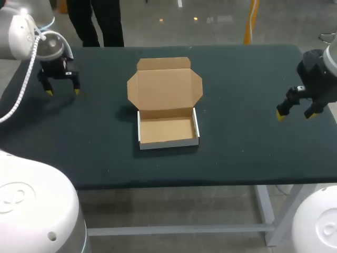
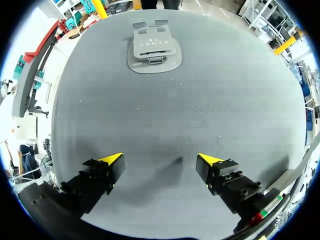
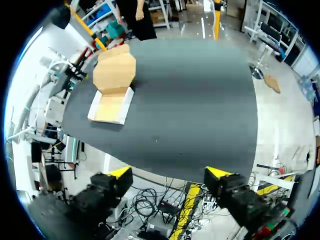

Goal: Assemble the packaging by folding the flat box into shape, placing the metal phone stand inside, and closing the box properly

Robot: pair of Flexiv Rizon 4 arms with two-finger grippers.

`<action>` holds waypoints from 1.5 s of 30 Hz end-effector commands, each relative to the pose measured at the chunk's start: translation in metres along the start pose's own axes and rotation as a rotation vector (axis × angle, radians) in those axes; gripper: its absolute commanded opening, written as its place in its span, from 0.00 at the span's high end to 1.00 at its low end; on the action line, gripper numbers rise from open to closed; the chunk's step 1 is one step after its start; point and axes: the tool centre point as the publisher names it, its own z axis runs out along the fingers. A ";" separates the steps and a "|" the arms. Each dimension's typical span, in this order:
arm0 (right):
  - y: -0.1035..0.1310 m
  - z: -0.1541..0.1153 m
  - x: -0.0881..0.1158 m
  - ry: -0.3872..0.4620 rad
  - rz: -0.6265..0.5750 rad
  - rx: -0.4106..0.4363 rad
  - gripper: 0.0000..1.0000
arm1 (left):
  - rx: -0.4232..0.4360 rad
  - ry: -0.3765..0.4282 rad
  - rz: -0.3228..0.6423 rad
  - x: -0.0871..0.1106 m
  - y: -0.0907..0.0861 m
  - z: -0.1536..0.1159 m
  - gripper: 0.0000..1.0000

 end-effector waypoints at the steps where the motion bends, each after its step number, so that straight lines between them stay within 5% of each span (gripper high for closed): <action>1: -0.001 -0.001 0.000 -0.003 0.001 0.002 0.00 | -0.012 0.007 0.012 0.000 -0.009 0.004 0.00; 45: -0.001 -0.001 0.000 -0.003 0.001 0.002 0.00 | -0.070 0.030 -0.010 -0.003 -0.067 0.020 0.00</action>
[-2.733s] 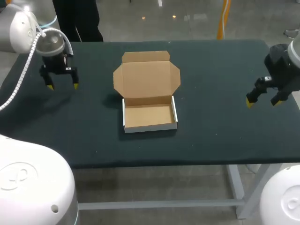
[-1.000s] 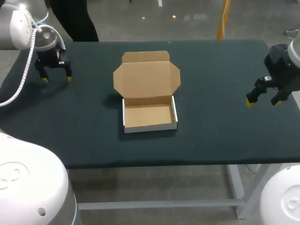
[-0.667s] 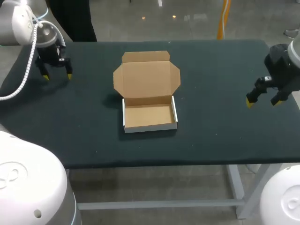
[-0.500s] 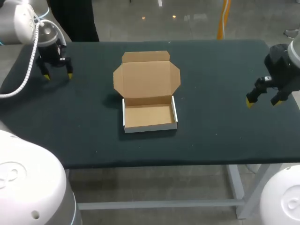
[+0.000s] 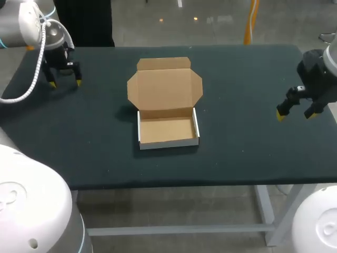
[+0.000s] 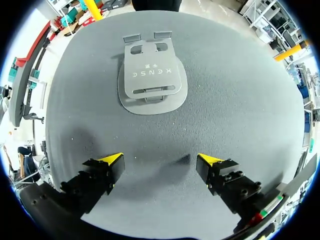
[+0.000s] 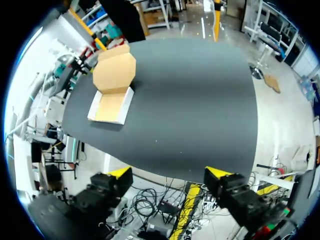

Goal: Assemble the packaging by folding the flat box into shape, placing the metal phone stand inside, and closing the box properly

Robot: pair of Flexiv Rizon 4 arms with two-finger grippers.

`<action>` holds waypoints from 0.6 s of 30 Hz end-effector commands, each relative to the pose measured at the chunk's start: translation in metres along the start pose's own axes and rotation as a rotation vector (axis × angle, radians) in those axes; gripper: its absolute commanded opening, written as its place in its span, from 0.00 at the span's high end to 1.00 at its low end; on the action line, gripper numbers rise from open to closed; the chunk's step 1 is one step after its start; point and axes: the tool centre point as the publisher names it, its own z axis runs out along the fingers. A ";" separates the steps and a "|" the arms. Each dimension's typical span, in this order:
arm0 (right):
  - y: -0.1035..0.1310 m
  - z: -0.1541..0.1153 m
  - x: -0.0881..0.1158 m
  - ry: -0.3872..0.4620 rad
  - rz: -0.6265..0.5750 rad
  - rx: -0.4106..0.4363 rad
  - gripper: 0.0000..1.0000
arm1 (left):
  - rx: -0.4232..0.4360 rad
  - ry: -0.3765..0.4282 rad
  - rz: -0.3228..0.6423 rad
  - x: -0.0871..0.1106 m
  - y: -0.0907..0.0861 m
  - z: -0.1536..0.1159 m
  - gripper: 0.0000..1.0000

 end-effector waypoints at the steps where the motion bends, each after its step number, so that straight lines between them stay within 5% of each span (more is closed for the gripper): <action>1: -0.001 -0.001 0.000 -0.003 0.001 0.002 0.00 | -0.023 -0.001 -0.002 -0.001 -0.009 0.004 0.00; 18: -0.001 -0.001 0.000 -0.003 0.001 0.002 0.00 | -0.016 -0.005 -0.001 -0.004 -0.029 0.001 0.00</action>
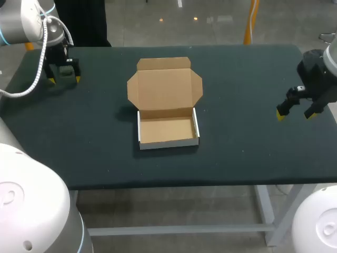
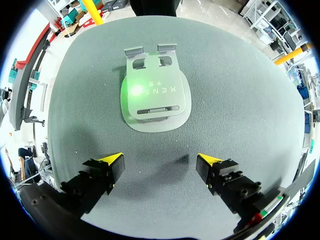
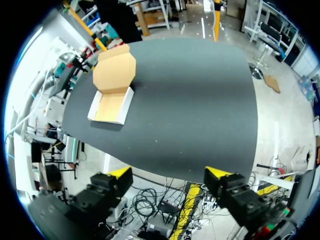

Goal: Assemble the packaging by folding the flat box into shape, placing the metal phone stand inside, and closing the box properly

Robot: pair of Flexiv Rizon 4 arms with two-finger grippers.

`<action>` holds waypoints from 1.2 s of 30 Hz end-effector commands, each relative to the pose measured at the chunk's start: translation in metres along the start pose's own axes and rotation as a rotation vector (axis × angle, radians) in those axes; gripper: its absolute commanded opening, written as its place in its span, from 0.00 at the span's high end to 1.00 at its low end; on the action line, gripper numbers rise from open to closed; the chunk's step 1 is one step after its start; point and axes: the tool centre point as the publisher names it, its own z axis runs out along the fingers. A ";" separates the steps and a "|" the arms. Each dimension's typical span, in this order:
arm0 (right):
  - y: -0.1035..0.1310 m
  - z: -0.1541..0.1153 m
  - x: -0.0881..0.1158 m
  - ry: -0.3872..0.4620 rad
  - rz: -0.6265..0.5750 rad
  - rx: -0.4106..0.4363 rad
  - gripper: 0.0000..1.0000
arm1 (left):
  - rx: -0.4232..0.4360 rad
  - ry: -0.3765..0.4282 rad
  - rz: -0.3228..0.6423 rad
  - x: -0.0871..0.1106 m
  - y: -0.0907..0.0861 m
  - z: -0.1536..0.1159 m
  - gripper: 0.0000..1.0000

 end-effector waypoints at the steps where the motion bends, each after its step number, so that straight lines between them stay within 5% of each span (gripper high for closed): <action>1: -0.001 -0.001 0.000 -0.003 0.001 0.002 0.00 | -0.025 -0.001 0.000 -0.001 -0.010 0.003 0.00; 36: -0.001 -0.001 0.000 -0.003 0.001 0.002 0.00 | -0.027 0.012 0.003 -0.008 -0.038 0.007 0.00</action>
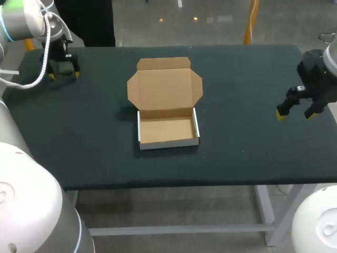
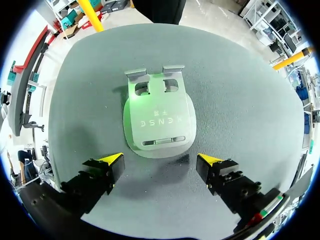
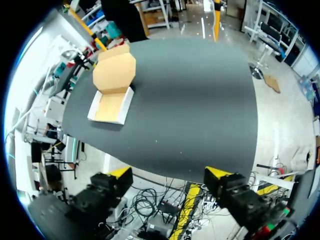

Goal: Assemble the packaging by folding the flat box into shape, placing the metal phone stand inside, and closing the box properly

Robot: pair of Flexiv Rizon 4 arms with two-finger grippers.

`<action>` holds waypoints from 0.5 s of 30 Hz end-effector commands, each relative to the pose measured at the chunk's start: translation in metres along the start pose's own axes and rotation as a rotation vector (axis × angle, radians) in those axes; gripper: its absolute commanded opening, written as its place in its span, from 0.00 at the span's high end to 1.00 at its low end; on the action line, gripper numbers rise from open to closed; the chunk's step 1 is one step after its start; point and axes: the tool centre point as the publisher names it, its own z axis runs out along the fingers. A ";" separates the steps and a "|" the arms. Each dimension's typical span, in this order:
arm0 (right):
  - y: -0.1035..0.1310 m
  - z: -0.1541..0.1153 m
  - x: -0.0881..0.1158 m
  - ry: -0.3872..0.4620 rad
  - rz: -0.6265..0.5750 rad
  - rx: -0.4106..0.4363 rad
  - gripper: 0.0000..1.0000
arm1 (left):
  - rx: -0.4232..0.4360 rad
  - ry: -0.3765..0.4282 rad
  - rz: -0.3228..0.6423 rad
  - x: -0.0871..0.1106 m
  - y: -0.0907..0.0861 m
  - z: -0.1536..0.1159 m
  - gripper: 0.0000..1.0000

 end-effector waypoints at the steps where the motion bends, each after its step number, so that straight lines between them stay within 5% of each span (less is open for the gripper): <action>1: -0.001 -0.001 0.000 -0.003 0.001 0.002 0.00 | -0.037 0.003 0.001 -0.002 -0.009 0.004 0.00; 15: -0.001 -0.001 0.000 -0.003 0.001 0.002 0.00 | -0.039 0.005 0.005 -0.003 -0.018 0.007 0.00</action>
